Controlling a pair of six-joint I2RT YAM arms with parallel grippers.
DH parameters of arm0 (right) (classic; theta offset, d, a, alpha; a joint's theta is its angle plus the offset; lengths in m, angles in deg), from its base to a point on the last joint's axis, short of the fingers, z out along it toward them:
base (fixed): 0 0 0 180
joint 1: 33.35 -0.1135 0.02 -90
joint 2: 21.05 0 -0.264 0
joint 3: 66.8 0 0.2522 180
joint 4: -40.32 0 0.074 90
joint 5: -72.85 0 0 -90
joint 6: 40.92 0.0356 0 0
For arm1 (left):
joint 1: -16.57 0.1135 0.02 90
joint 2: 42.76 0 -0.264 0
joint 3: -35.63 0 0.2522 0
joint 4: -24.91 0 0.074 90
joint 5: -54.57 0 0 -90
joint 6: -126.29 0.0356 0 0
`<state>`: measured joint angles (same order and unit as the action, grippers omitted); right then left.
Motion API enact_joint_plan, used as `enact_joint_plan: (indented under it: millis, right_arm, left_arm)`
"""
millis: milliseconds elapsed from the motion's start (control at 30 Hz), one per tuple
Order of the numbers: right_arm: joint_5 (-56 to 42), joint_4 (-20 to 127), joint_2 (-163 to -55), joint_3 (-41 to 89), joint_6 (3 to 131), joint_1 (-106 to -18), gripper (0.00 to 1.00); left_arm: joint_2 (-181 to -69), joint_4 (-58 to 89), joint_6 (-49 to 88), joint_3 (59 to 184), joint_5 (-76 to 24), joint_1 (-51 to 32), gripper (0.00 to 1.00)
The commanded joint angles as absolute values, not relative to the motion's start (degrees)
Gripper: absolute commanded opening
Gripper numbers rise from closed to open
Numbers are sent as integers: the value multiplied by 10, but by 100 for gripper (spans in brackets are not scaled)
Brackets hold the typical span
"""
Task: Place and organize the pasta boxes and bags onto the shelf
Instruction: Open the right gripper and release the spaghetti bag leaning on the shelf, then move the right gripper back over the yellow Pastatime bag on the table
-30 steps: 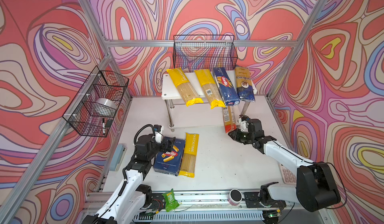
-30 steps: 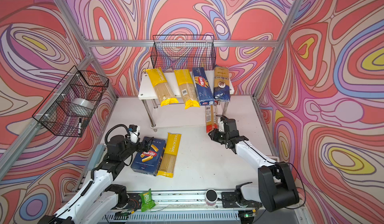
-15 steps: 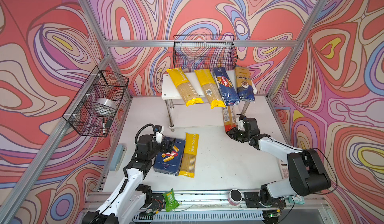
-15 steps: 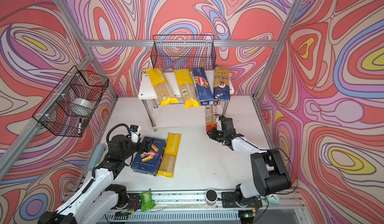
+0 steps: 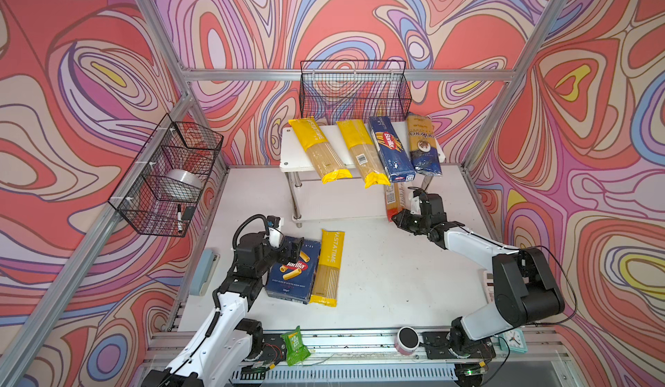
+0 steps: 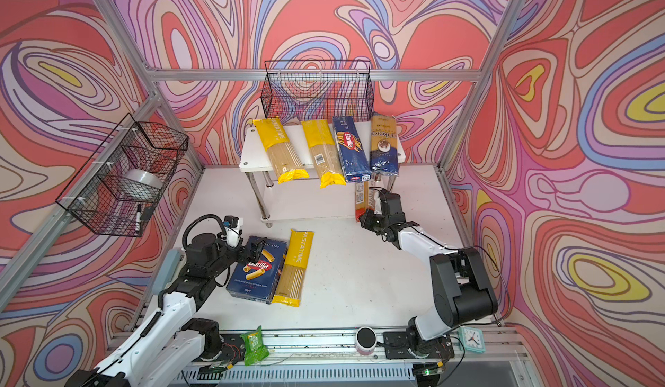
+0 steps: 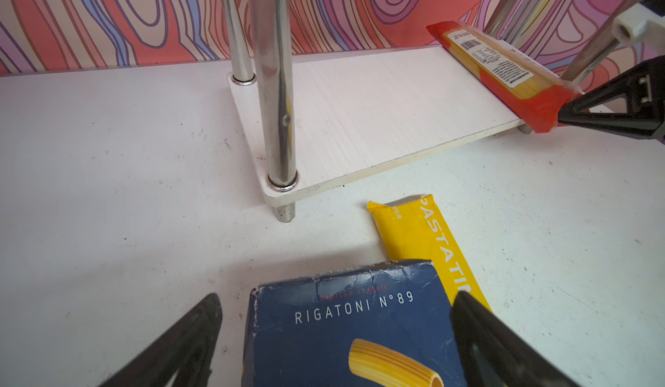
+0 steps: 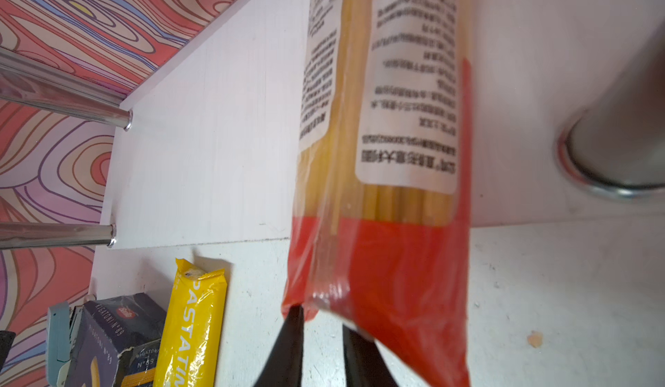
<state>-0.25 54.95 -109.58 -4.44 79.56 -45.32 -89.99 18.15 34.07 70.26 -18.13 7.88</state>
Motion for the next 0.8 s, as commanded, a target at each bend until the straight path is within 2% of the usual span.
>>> enact_joint_plan:
  millis: [0,233,400,533,700,767]
  right_arm:
    - [-22,548,-1089,-33,780,-449,20]
    - [-7,541,-1010,-92,777,-450,23]
    - [19,415,-930,-186,831,-489,24]
    - [-31,459,-918,-173,783,-555,29]
    - [-31,465,-920,-171,771,-591,31]
    - [-35,470,-924,-168,761,-607,32]
  left_arm:
    - [-892,178,339,700,-184,79,100]
    - [-897,179,340,702,-179,79,100]
    - [-893,178,338,701,-188,79,100]
    - [-891,178,336,700,-194,79,100]
    - [-883,181,291,695,-207,79,100]
    - [-874,190,268,687,-184,79,100]
